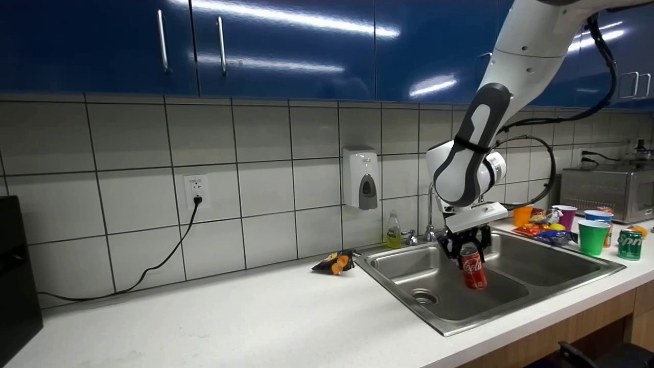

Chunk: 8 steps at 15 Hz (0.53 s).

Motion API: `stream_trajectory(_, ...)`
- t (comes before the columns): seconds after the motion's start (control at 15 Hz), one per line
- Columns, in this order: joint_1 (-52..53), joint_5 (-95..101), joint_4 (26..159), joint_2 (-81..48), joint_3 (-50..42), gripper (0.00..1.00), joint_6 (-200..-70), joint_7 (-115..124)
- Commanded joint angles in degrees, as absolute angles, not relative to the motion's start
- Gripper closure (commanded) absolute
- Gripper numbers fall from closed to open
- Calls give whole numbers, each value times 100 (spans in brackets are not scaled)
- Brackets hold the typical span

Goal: Put the red can inside the left sink

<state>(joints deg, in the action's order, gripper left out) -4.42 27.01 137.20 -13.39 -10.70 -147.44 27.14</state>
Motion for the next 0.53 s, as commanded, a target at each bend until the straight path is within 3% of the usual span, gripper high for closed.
stream_trajectory(0.0,-241,2835,13240,-1758,-1319,62,-14803,2879)
stream_trajectory(0.47,65,2714,12708,-2356,-1577,62,-14881,2843)
